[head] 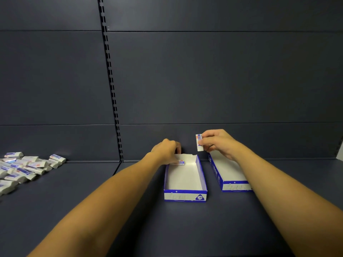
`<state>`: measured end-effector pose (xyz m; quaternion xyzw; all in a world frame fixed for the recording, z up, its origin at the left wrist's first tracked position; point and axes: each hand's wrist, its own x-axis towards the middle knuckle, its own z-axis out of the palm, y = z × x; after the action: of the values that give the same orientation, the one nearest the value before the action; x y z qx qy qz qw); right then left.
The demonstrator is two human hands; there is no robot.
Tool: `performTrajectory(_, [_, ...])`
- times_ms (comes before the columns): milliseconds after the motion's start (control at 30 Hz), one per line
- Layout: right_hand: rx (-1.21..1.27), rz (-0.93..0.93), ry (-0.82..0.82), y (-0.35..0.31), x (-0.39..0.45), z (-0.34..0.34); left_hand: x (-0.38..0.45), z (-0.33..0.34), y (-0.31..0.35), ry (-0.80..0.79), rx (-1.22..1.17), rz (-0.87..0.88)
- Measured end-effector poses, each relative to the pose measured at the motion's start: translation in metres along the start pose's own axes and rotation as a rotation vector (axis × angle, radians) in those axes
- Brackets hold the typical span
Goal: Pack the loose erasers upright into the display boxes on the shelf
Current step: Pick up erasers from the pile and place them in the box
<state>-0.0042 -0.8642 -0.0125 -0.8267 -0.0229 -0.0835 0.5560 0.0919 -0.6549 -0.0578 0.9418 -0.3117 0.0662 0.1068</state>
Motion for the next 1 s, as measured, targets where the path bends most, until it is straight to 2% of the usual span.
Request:
performTrajectory(300, [-0.049,-0.032,-0.059,-0.002,0.002,0.006,-0.003,-0.006,-0.009,-0.028,-0.026,-0.009])
performTrajectory(500, [-0.418,0.01,-0.146,-0.002,0.004,0.017,-0.003,-0.001,-0.01,-0.012,-0.063,-0.018])
performTrajectory(633, [-0.665,-0.009,-0.351,-0.018,0.002,0.033,-0.001,0.0,-0.012,-0.014,-0.069,-0.013])
performTrajectory(767, [-0.816,0.157,-0.471,-0.029,0.002,0.056,-0.001,-0.001,-0.014,0.001,-0.062,0.0])
performTrajectory(867, [-0.842,0.254,-0.452,-0.031,0.0,0.073,-0.002,-0.001,-0.015,0.013,-0.067,0.006])
performTrajectory(1000, [-0.895,0.274,-0.445,-0.03,-0.004,0.093,-0.003,-0.001,-0.015,0.034,-0.074,0.003])
